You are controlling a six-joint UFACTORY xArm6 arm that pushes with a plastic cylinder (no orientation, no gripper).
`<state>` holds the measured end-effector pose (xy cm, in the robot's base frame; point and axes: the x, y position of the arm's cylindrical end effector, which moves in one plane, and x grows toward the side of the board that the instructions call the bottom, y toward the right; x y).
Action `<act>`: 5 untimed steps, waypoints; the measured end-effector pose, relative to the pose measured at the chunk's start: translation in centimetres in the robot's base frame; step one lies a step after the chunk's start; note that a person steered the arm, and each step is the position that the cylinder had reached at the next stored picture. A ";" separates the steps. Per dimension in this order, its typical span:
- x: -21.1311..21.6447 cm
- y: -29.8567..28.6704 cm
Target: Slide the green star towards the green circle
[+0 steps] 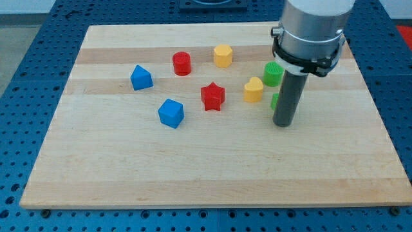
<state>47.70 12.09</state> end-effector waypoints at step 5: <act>-2.6 3.7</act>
<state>45.12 15.78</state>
